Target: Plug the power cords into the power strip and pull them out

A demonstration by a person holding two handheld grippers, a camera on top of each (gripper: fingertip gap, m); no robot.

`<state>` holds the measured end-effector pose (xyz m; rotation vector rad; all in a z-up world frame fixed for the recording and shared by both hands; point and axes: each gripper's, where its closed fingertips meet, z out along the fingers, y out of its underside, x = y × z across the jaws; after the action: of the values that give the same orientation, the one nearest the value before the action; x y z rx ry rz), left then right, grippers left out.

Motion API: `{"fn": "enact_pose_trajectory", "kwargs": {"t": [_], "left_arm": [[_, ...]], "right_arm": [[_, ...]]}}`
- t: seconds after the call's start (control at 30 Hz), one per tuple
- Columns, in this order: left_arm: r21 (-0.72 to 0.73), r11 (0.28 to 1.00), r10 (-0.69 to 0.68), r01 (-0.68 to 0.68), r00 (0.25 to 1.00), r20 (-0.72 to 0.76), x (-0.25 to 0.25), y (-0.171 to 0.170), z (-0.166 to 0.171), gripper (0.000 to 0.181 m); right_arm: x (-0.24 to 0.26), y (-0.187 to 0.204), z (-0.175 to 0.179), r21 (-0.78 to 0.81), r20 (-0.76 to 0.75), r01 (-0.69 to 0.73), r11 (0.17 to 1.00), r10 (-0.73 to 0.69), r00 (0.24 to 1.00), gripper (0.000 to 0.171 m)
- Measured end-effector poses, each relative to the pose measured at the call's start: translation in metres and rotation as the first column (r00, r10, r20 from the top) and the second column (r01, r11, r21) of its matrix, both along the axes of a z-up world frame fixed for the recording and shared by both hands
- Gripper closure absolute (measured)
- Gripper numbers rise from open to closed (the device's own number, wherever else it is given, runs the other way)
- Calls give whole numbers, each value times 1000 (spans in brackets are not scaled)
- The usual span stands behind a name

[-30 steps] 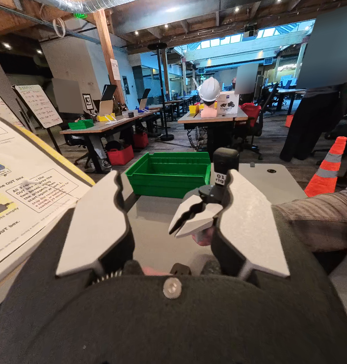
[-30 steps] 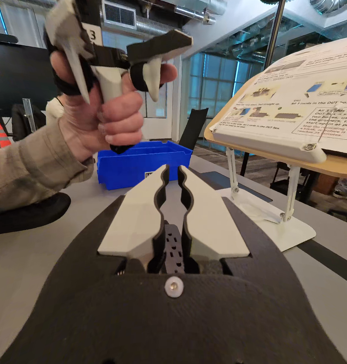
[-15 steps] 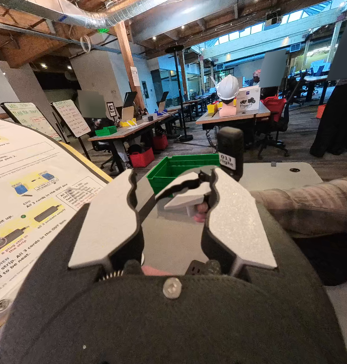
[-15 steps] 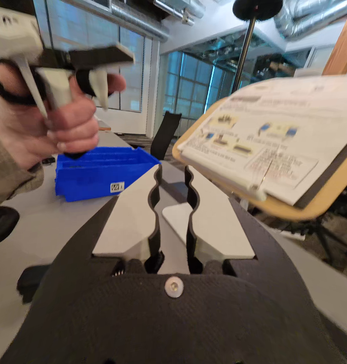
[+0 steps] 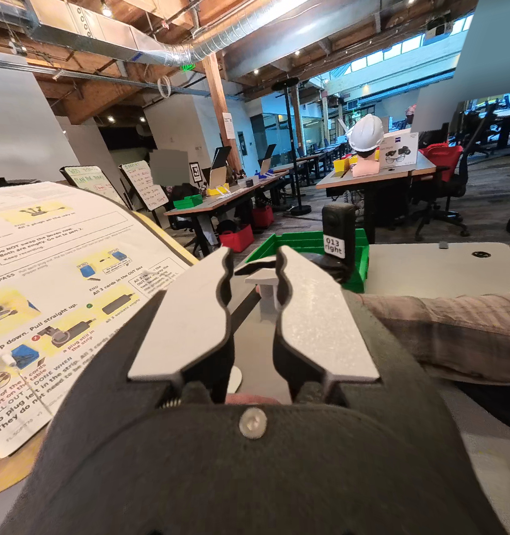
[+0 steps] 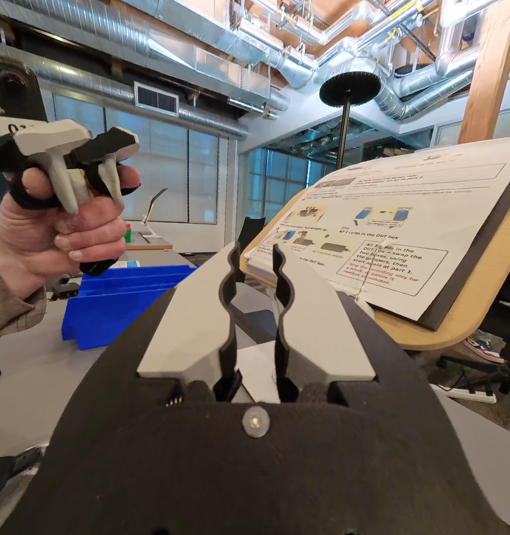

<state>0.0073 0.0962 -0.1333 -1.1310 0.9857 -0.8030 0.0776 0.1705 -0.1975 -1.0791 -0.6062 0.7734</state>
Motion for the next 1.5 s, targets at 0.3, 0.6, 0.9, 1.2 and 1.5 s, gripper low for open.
{"fn": "enact_pose_trajectory", "kwargs": {"t": [0.3, 0.6, 0.9, 1.2, 1.5], "left_arm": [[-12, 1000, 26, -26, 999, 25, -15, 7, 7, 129], [17, 991, 137, -136, 981, -135, -18, 19, -7, 119], [76, 977, 211, -200, 959, -187, -21, 35, -18, 181], [108, 955, 292, -277, 941, -171, -17, 49, -15, 128], [236, 887, 445, -397, 872, -205, -51, 52, 36, 129]], "right_arm": [[-13, -2, -11, 22, 139, 21, 1000, -24, 990, 152], [-9, 8, -32, -12, 193, 57, 998, -53, 980, 151], [-22, 10, -55, 44, 378, 99, 994, -108, 920, 171], [-26, 12, -65, 51, 432, 113, 992, -124, 893, 166], [-21, 17, -76, 23, 446, 113, 993, -111, 888, 162]]}}
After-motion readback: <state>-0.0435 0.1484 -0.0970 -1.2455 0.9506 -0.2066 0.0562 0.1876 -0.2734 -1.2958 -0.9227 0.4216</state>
